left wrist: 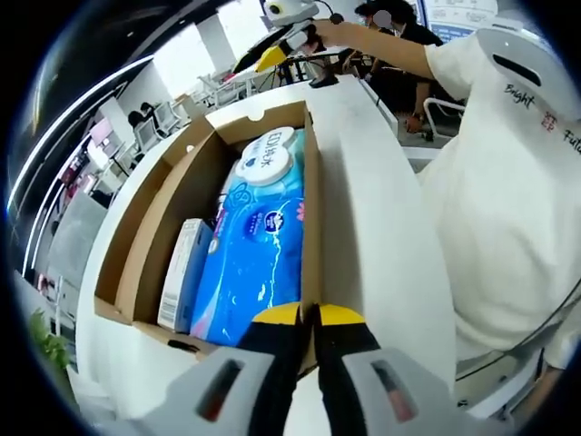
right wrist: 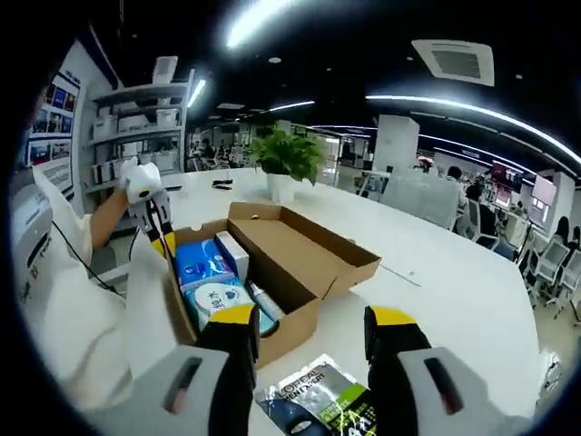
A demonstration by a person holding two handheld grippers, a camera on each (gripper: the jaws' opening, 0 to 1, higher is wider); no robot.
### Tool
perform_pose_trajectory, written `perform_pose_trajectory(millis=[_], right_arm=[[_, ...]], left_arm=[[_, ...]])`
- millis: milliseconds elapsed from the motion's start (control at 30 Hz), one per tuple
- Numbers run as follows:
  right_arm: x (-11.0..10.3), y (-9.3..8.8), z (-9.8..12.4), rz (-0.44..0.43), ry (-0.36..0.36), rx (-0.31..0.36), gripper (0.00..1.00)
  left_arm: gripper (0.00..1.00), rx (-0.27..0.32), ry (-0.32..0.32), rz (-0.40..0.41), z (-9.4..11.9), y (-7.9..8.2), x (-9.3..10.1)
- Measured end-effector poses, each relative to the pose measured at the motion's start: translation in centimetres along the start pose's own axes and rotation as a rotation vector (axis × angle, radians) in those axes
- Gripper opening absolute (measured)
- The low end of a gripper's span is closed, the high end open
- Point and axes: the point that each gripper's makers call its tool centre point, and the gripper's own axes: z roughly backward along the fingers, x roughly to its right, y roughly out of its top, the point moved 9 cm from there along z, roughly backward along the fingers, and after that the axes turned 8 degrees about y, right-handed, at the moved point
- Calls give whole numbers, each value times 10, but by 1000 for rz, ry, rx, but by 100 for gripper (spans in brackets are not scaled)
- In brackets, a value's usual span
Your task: Operate the shoe box by opening the lid, removing the specified soft item, and placing it in the target area until the item is outside and the box remains undamaged.
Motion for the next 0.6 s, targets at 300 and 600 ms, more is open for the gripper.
perform_pose_trajectory(millis=[300, 600], right_arm=[[-3, 5, -7, 38, 63, -30, 44], [-14, 24, -19, 65, 158, -70, 39]], left_arm=[[4, 4, 1, 3, 0, 0, 0], [4, 6, 5, 1, 0, 0, 0]])
